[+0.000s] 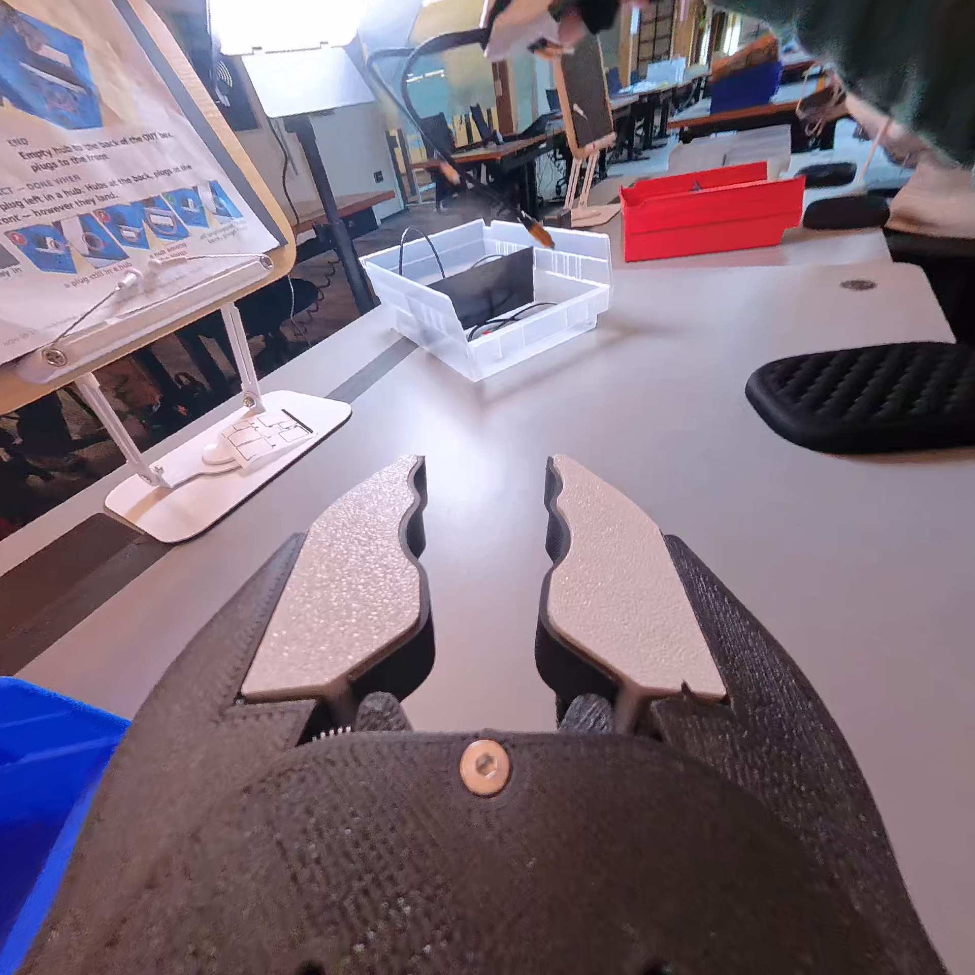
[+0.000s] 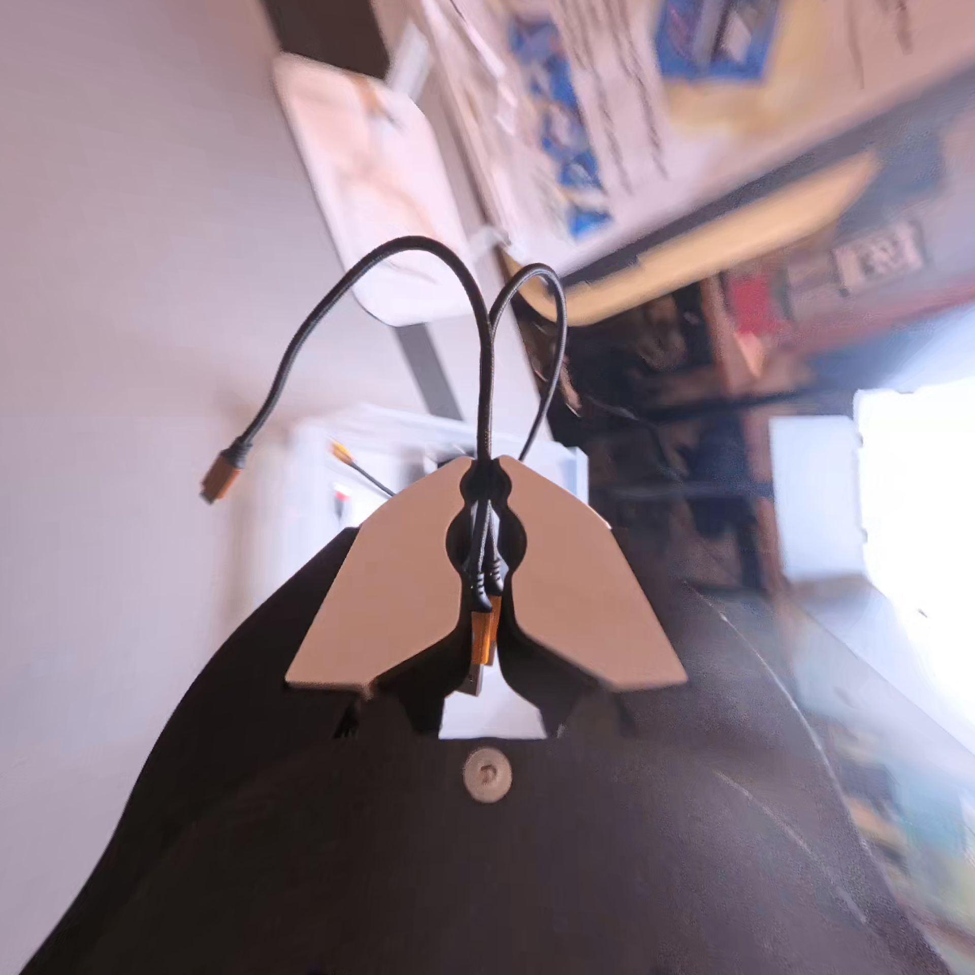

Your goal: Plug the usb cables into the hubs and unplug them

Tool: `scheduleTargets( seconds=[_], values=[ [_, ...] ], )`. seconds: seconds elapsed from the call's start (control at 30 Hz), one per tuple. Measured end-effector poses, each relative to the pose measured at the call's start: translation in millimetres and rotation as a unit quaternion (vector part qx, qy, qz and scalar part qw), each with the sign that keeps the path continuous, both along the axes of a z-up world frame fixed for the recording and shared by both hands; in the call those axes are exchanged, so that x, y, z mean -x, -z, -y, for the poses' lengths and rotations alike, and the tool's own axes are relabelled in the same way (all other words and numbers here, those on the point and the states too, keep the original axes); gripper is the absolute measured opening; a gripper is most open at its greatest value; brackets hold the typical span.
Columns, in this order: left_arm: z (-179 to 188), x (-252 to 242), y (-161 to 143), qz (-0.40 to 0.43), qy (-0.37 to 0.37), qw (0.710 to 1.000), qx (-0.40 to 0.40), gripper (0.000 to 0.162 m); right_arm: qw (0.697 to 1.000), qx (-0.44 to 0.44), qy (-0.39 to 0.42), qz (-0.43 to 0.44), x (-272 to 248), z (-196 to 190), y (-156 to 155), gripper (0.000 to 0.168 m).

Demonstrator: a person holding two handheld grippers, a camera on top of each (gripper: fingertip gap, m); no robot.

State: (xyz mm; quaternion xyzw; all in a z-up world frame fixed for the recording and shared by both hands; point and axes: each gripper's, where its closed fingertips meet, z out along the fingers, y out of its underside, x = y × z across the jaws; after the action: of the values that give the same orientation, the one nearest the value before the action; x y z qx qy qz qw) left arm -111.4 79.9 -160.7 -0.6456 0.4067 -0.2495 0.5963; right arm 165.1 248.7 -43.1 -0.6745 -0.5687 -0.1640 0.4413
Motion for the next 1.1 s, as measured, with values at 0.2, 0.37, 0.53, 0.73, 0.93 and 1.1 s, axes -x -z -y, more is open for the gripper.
scheduleTargets(
  seconds=[0.2, 0.37, 0.53, 0.73, 0.93, 1.1],
  values=[
    [2.0, -4.3, 5.7, -0.017, 0.002, 1.0, -0.002, 0.043, 0.984, -0.026, 0.141, 0.105, -81.4, -49.1, 58.0, 0.005],
    [1.2, -5.7, 13.4, -0.028, 0.002, 1.0, 0.01, 0.04, 0.977, 0.068, 0.119, 0.164, -68.3, -30.9, 166.0, 0.004],
    [-1.7, -8.3, 25.8, -0.039, 0.007, 0.999, 0.03, 0.039, 0.968, 0.197, 0.077, 0.133, -46.4, -15.8, 202.6, 0.004],
    [-1.6, -10.7, 38.6, -0.059, 0.012, 0.997, 0.044, 0.039, 0.948, 0.283, 0.113, 0.092, -63.9, -54.0, 215.7, 0.005],
    [-2.9, -8.2, 44.6, -0.062, 0.01, 0.996, 0.056, 0.039, 0.951, 0.275, 0.13, 0.061, -77.5, -74.8, 209.4, 0.039],
    [-11.6, 1.4, 42.9, -0.059, -0.011, 0.997, 0.056, 0.04, 0.969, 0.218, 0.099, -0.06, -62.4, -64.4, 141.7, 0.055]
  ],
)
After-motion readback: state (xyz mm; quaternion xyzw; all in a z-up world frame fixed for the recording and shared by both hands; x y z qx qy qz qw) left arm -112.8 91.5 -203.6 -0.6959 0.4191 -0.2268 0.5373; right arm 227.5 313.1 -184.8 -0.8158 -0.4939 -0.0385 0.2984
